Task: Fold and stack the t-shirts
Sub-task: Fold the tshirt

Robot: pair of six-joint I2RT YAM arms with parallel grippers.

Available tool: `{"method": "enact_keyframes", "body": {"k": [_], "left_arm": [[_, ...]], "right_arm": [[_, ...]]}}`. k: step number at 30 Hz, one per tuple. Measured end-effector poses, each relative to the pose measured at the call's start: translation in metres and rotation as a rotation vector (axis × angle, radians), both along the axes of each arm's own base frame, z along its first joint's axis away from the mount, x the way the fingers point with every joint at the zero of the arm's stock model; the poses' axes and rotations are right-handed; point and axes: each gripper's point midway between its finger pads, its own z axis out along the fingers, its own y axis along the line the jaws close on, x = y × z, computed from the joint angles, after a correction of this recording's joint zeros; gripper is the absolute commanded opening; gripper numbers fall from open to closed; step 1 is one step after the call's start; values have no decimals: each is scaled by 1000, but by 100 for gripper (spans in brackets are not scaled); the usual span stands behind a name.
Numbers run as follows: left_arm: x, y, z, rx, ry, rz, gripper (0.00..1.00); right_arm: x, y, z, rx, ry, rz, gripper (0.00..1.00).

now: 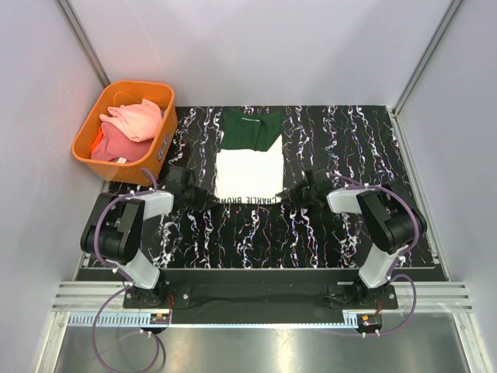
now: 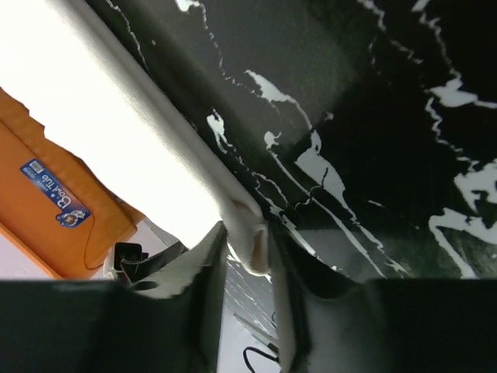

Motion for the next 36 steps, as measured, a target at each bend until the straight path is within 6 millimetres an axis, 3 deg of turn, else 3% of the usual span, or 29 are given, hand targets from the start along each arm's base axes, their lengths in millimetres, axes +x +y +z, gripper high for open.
{"method": "enact_keyframes", "body": {"k": [1, 4, 8, 10, 13, 19, 22, 26, 29, 33, 36], "left_arm": [[1, 0, -1, 3, 2, -3, 5], [6, -2, -1, 11, -9, -28, 0], [4, -2, 0, 23, -21, -48, 0], [-9, -3, 0, 33, -19, -65, 0], [-44, -11, 1, 44, -12, -109, 0], [-134, -25, 4, 37, 14, -192, 0], [-159, -27, 15, 30, 4, -204, 0], [-182, -32, 41, -17, -61, -216, 0], [-200, -31, 49, -26, -66, -234, 0], [-210, -25, 53, 33, -37, -250, 0], [-198, -26, 75, 101, -62, -258, 0]], "right_arm": [[0, 0, -1, -3, 1, 0, 16], [-1, -2, -5, -15, 11, -1, 0], [-7, -5, -6, -26, 16, 6, 0], [-17, -8, -5, -38, 24, 17, 0], [-44, -15, -4, -56, 46, 40, 0], [-112, -15, 11, -96, 67, 134, 0], [-143, -11, 27, -94, 41, 181, 0], [-178, -10, 48, -67, 20, 223, 0], [-197, -16, 58, -57, 24, 230, 0], [-206, -22, 61, -72, 34, 230, 0], [-202, -23, 65, -108, 32, 233, 0]]}}
